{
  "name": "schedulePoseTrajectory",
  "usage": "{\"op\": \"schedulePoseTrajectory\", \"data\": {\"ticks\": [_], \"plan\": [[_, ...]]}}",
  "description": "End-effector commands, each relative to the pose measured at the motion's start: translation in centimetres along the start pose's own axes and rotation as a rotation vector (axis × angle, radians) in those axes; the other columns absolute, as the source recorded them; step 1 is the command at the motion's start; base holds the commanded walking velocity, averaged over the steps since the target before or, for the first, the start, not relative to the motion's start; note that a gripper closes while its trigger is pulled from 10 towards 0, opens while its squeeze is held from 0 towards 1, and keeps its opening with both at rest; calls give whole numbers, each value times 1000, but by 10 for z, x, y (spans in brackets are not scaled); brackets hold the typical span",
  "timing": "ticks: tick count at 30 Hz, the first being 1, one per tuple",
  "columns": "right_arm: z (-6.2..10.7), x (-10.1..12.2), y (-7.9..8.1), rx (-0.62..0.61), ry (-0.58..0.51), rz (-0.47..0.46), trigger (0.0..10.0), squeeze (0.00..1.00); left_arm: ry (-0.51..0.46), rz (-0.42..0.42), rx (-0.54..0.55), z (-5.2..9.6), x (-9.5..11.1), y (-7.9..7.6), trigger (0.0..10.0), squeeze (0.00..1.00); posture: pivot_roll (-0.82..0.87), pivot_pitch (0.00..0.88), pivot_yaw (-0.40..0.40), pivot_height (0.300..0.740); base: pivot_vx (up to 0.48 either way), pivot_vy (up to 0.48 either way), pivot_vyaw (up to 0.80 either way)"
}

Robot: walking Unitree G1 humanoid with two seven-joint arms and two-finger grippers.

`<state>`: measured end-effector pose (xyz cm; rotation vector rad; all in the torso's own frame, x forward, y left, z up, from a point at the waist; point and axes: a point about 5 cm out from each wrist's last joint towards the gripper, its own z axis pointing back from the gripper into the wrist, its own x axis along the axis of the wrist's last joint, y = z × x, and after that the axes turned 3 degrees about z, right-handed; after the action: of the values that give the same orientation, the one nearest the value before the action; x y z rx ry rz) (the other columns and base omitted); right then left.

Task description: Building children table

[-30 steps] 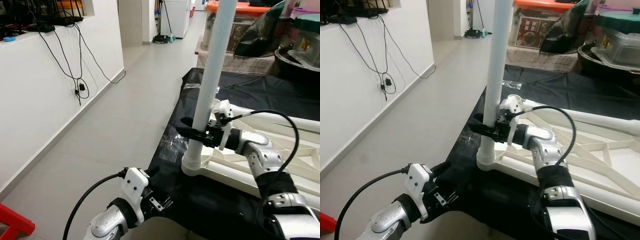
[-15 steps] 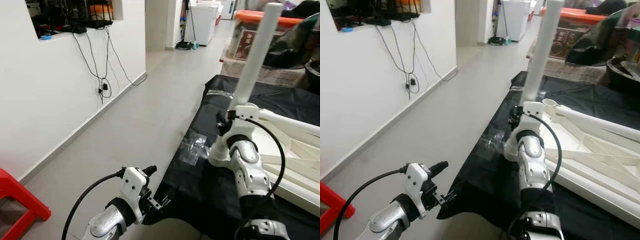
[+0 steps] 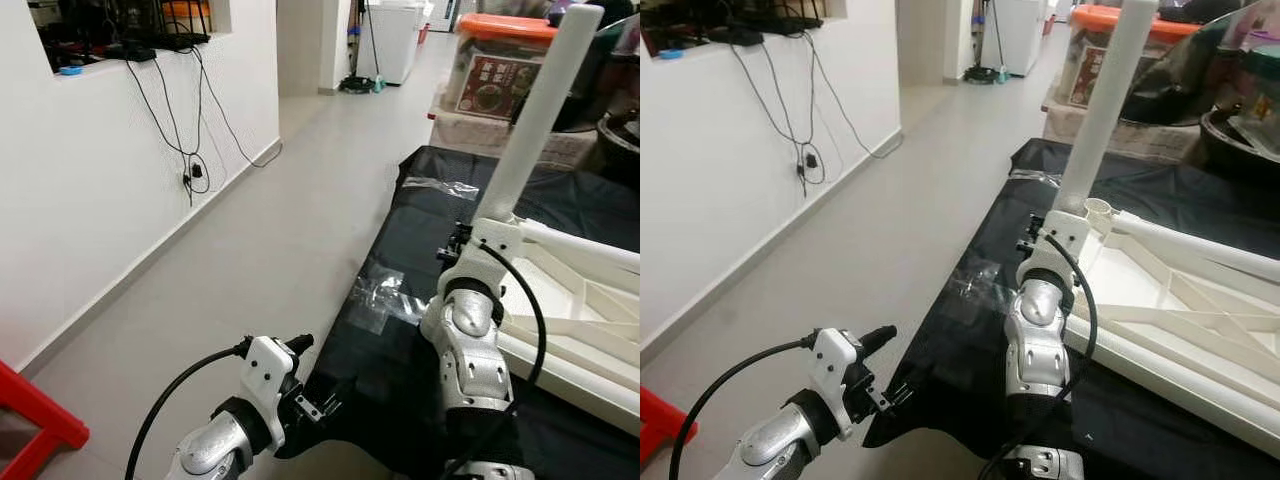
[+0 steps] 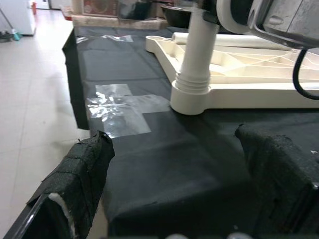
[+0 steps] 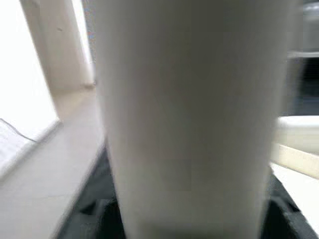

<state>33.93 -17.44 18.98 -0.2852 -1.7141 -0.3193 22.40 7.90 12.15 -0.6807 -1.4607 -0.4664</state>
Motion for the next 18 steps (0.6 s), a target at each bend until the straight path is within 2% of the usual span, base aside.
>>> {"op": "schedulePoseTrajectory", "data": {"ticks": [1, 3, 4, 5, 6, 9, 10, 11, 12, 13, 14, 16, 17, 18], "plan": [[0, -1, -1, 46, -24, -19, 10000, 1000, 2, -2, -5, -1, -2, -2, 10000, 0, 14, 39, -31, 740, 0, 0, 0], [-2, 1, 4, 205, -29, -71, 10000, 1000, 1, -2, -4, -1, -2, -2, 10000, 0, 20, 42, -23, 740, 0, 0, 0], [-2, 1, 4, 205, -29, -71, 10000, 1000, 1, -2, -4, -1, -2, -2, 10000, 0, 20, 42, -23, 740, 0, 0, 0], [-4, 2, 5, 294, -29, -90, 10000, 631, 2, -2, -7, -1, -2, -2, 10000, 0, 25, 38, -25, 740, 0, 0, 0], [-6, 5, 4, 387, -49, -95, 10000, 0, 3, -1, -8, -1, -2, -1, 10000, 0, 27, 40, -22, 740, 0, 0, 0], [-7, 8, 2, 445, -66, -91, 10000, 0, 4, -1, -8, -1, -2, -1, 10000, 0, 27, 40, -22, 740, 0, 0, 0], [-8, 7, 1, 554, -49, -94, 10000, 0, 4, 0, -8, -1, -2, -1, 10000, 0, 26, 37, -23, 740, 0, 0, 0], [-8, 7, 1, 554, -49, -94, 10000, 0, 4, 0, -8, -1, -2, -1, 10000, 0, 26, 37, -23, 740, 0, 0, 0], [-8, 5, -1, 744, 6, -90, 10000, 0, 5, 1, -8, -1, -2, -1, 10000, 0, 29, 36, -23, 740, 0, 0, 0], [-8, 5, -1, 744, 6, -90, 10000, 0, 5, 1, -8, -1, -2, -1, 10000, 0, 29, 36, -23, 740, 0, 0, 0], [-5, 5, -4, 945, 71, -106, 10000, 0, 5, 1, -9, -2, -3, -1, 10000, 0, 29, 36, -25, 740, 0, 0, 0], [-5, 5, -4, 945, 71, -106, 10000, 0, 5, 1, -9, -2, -3, -1, 10000, 0, 29, 36, -25, 740, 0, 0, 0], [-4, 6, -8, 1107, 130, -136, 10000, 0, 5, 1, -9, -2, -3, 0, 10000, 0, 29, 34, -26, 740, 0, 0, 0], [-4, 6, -8, 1107, 130, -136, 10000, 0, 5, 1, -9, -2, -3, 0, 10000, 0, 29, 34, -26, 740, 0, 0, 0]]}}
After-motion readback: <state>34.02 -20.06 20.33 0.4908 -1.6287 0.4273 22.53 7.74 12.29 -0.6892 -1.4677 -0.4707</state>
